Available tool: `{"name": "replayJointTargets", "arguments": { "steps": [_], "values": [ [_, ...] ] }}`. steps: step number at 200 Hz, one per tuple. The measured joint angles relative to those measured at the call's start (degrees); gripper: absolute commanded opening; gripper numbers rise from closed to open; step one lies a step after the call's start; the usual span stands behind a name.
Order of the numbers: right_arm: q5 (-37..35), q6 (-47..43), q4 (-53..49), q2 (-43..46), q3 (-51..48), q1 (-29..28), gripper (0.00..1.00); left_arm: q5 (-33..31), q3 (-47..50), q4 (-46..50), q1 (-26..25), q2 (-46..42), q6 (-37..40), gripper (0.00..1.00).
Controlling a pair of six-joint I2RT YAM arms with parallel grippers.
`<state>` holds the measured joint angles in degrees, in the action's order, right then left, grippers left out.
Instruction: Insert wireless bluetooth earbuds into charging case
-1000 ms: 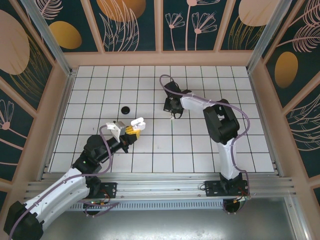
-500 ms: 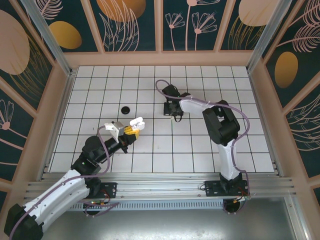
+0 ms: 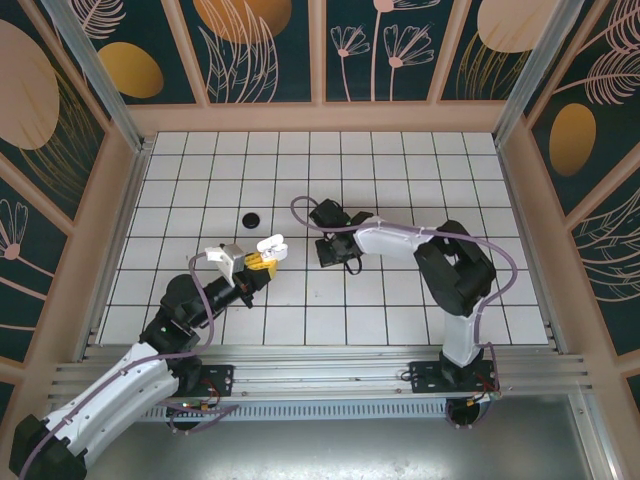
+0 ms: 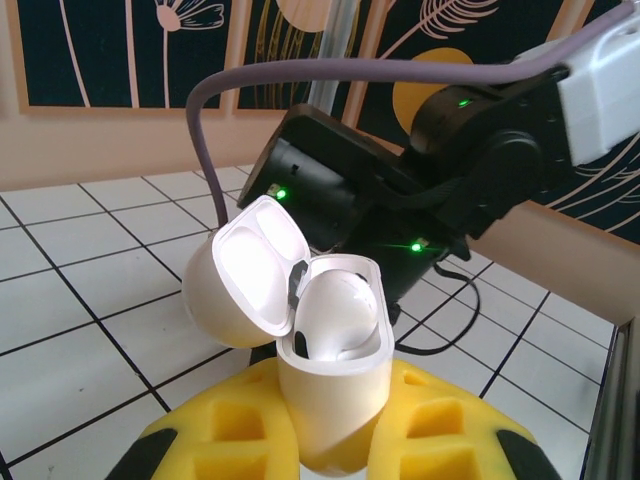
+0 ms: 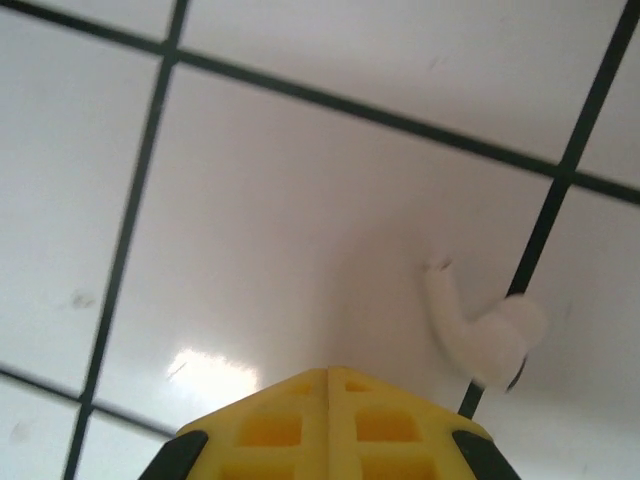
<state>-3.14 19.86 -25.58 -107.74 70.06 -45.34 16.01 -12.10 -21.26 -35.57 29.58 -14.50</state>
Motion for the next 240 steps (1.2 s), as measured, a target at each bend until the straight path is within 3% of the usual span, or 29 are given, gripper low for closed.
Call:
{"name": "replayJointTargets", "arguments": {
  "steps": [20, 42, 61, 95, 149, 240],
  "values": [
    [-0.5, 2.0, -0.7, 3.4, -0.1, 0.2, 0.04, 0.0, 0.0, 0.4, 0.0, -0.1, -0.2, 0.00],
    [-1.2, 8.0, 0.0, 8.2, -1.2, 2.0, 0.16, 0.0, 0.0, 0.5, 0.0, -0.1, -0.4, 0.00],
    [-1.0, 15.3, 3.5, 13.3, -6.3, 4.1, 0.30, 0.0, 0.0, 0.5, 0.0, -0.1, -0.6, 0.00],
    [0.7, 29.0, 12.2, 16.6, -16.6, 4.6, 0.39, 0.4, 0.0, 0.4, 0.0, 0.3, -0.9, 0.00],
    [2.8, 43.3, 23.0, 12.6, -20.4, 4.0, 0.36, 1.5, 0.0, 0.2, 0.0, 0.9, -1.0, 0.00],
    [-0.8, 46.9, 24.9, 9.4, -19.6, 4.0, 0.31, 1.7, 0.2, 0.0, 0.0, -0.2, -1.2, 0.00]
  ]
}}
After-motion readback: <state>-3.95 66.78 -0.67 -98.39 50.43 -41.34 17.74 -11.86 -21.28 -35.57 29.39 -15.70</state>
